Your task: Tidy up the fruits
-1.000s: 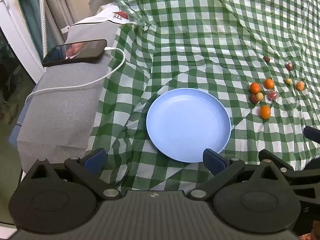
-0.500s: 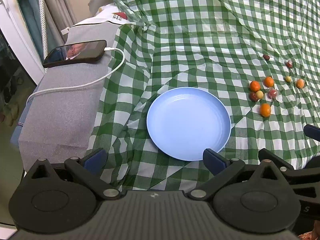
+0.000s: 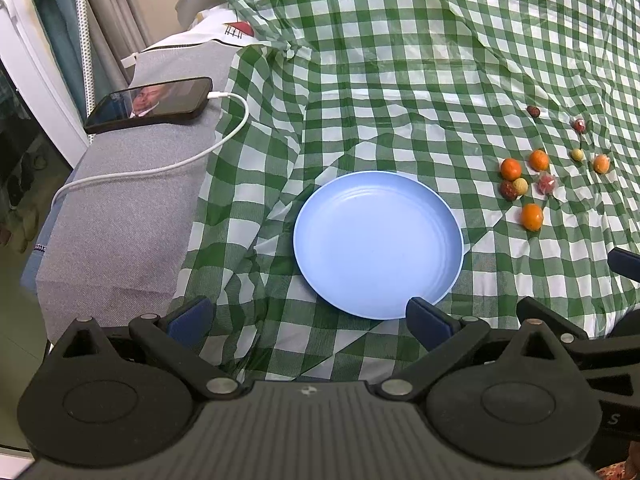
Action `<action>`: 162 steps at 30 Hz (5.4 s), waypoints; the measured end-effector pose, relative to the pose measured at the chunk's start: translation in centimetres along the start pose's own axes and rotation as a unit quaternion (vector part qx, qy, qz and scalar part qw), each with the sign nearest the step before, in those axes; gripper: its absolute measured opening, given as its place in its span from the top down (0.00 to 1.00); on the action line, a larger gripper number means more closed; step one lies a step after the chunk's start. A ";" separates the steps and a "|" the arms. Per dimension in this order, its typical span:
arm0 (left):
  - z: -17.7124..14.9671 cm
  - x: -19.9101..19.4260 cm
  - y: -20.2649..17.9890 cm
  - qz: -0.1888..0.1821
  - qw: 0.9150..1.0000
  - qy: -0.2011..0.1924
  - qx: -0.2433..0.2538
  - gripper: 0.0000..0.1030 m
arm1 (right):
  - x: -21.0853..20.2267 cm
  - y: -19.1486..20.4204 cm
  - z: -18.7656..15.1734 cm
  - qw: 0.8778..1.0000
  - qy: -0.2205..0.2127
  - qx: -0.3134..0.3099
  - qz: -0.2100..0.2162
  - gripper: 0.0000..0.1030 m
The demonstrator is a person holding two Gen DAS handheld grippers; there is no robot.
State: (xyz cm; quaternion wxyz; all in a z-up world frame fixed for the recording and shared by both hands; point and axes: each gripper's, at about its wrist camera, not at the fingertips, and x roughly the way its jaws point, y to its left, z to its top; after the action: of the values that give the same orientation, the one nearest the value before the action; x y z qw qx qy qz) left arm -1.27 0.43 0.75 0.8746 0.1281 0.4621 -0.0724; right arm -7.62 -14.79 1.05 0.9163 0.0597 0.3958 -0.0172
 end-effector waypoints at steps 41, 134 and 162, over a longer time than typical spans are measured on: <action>-0.1 0.2 -0.2 0.004 1.000 0.007 0.002 0.00 | 0.3 0.1 -0.2 1.000 0.004 0.005 0.008 0.01; 6.4 7.8 -8.1 -0.135 0.989 0.015 0.065 0.68 | 6.4 -11.2 -1.9 0.996 -0.020 0.086 -0.022 0.63; -1.4 0.0 1.3 -0.117 0.991 -0.037 -0.047 0.68 | -1.0 0.9 -2.4 0.996 -0.045 -0.049 0.057 0.63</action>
State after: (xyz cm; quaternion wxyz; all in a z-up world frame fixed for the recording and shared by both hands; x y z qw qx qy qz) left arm -2.07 2.07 0.15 0.8817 0.0289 0.4438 -0.1572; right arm -10.00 -13.61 0.25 0.9344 0.0366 0.3507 0.0514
